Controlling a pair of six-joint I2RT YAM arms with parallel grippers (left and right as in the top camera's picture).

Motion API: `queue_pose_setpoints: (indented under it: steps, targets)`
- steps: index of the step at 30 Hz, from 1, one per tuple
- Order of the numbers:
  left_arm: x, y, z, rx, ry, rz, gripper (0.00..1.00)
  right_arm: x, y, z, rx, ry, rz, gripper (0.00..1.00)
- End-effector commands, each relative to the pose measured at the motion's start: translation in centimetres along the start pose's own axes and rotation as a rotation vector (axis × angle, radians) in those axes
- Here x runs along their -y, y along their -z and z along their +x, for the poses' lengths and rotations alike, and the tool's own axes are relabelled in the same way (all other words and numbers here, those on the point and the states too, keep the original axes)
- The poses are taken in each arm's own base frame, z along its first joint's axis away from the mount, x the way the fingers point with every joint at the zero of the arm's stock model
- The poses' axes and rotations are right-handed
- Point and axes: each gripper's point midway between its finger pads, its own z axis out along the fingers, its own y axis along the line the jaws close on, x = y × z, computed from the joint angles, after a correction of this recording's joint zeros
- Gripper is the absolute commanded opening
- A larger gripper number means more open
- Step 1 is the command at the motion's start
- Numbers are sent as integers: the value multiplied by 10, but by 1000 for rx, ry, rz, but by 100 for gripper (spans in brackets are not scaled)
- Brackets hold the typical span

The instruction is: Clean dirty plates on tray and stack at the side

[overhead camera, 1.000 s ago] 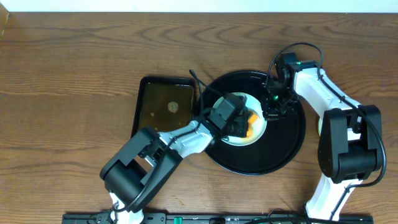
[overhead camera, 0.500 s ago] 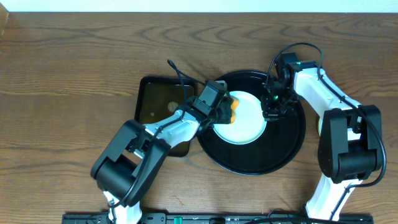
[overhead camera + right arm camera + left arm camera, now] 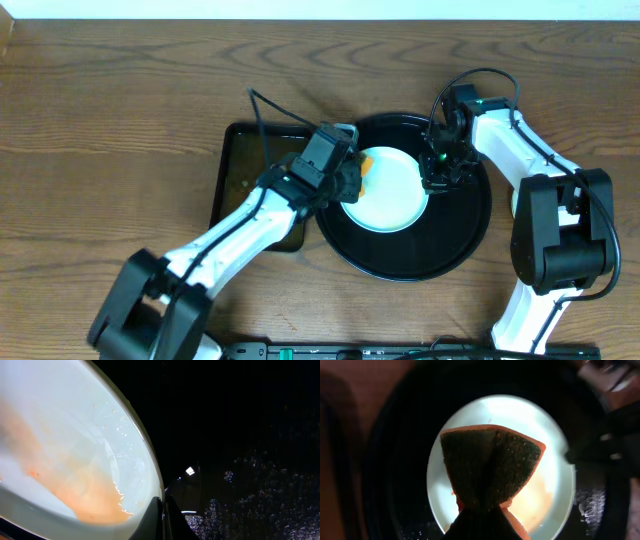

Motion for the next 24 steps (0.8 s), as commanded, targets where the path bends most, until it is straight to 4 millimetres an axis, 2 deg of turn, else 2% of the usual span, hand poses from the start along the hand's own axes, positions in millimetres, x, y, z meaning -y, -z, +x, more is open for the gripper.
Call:
queue_pose_setpoints:
  steps: [1,3,6,13,18,24]
  targets:
    - [-8,7,-4,16,-18,-29,8,1,2,1,4,4,26,1]
    - [-18,7,0,-3,-3,-63,8,1,2,1,5,4,26,1]
    - [-49,13,7,-40,39,-161,8,5,2,-3,20,5,51,1]
    - [-102,27,20,-116,154,-272,8,1,2,-22,97,5,31,1]
    - [-121,34,26,-147,203,-309,8,-2,-7,-19,89,5,3,8]
    - [-121,35,27,-153,204,-312,8,-16,-23,-9,67,9,-109,8]
